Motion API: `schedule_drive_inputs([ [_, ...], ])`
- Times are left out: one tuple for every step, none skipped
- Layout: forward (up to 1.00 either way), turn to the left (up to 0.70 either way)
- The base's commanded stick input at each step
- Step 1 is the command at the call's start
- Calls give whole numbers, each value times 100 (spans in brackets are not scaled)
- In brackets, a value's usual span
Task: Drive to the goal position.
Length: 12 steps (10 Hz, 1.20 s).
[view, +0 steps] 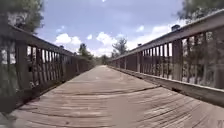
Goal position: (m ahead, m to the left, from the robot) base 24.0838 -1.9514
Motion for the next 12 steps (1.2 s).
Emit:
schedule_drive_inputs([
  [50, 1],
  [50, 1],
  [50, 1],
  [50, 1],
  [50, 1],
  [50, 1],
  [50, 1],
  [50, 1],
  [50, 1],
  [50, 1],
  [50, 1],
  [50, 1],
])
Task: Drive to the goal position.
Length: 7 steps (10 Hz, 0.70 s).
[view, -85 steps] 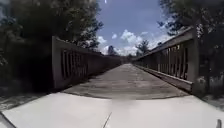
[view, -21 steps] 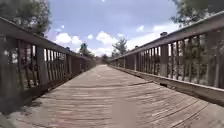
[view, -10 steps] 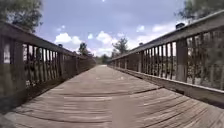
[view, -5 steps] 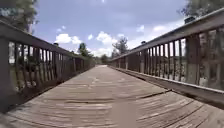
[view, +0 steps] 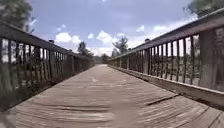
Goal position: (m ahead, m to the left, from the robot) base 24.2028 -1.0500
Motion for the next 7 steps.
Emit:
schedule_drive_inputs([
  [50, 1],
  [50, 1],
  [50, 1],
  [50, 1],
  [50, 1],
  [50, 1],
  [50, 1],
])
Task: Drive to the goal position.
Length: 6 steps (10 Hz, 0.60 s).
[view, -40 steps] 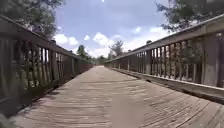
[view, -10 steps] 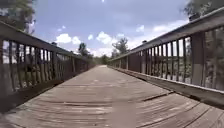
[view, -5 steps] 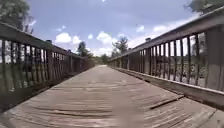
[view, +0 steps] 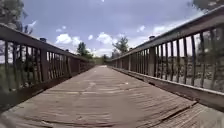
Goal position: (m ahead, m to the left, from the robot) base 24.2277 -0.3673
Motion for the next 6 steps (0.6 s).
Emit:
schedule_drive_inputs([
  [50, 1],
  [50, 1],
  [50, 1],
  [50, 1],
  [50, 1],
  [50, 1],
])
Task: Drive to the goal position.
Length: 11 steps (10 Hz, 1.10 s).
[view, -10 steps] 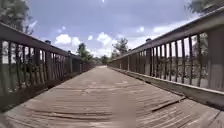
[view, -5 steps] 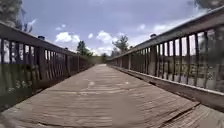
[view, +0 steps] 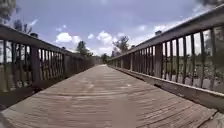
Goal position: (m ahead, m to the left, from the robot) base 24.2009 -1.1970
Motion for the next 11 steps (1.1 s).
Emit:
schedule_drive_inputs([
  [50, 1],
  [50, 1],
  [50, 1],
  [50, 13],
  [50, 40],
  [50, 42],
  [50, 18],
  [50, 1],
  [50, 1],
  [50, 1],
  [50, 1],
])
